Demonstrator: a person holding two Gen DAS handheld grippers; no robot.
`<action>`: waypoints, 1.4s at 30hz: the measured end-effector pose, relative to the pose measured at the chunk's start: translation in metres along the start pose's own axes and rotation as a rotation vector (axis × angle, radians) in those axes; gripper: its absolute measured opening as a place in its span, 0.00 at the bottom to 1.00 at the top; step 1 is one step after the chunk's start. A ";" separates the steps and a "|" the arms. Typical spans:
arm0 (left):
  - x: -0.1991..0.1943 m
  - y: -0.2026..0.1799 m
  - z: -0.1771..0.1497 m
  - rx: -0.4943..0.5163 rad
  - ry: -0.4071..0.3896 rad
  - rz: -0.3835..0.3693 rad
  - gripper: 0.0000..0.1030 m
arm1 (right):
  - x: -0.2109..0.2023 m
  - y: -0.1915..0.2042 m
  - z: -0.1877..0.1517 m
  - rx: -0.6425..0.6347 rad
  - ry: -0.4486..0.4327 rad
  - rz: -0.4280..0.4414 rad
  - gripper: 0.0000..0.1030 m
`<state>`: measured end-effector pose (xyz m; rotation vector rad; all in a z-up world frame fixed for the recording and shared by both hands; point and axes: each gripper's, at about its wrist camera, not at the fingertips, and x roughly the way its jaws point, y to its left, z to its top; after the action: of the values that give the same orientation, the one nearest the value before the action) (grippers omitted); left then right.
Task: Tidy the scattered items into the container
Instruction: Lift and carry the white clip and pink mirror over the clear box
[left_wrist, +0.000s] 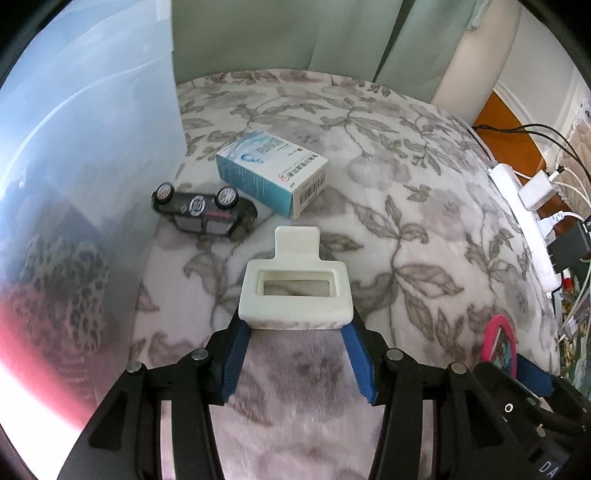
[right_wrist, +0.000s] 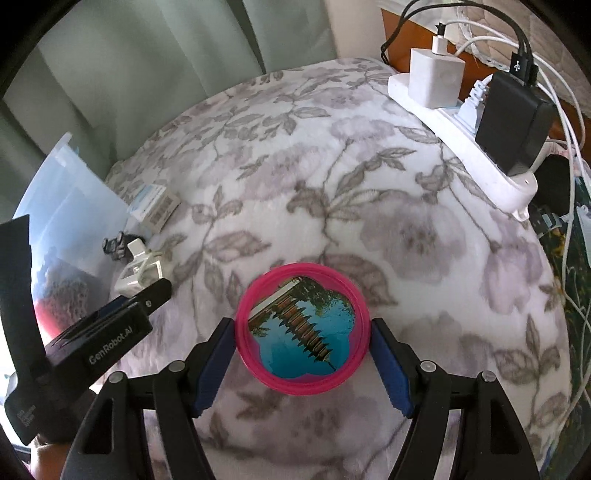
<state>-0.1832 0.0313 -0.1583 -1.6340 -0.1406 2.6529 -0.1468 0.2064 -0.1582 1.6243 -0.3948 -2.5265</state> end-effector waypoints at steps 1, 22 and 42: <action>-0.002 0.001 -0.002 -0.006 0.000 -0.001 0.50 | -0.001 0.000 -0.001 0.001 -0.002 0.004 0.73; -0.073 -0.010 -0.015 0.003 -0.145 -0.066 0.50 | -0.037 0.002 -0.016 0.005 -0.073 0.034 0.73; -0.179 0.016 0.010 -0.066 -0.383 -0.259 0.50 | -0.130 0.037 -0.002 -0.040 -0.306 0.098 0.73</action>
<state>-0.1109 0.0028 0.0038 -1.0167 -0.4182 2.7401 -0.0920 0.2005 -0.0351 1.1745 -0.4367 -2.6906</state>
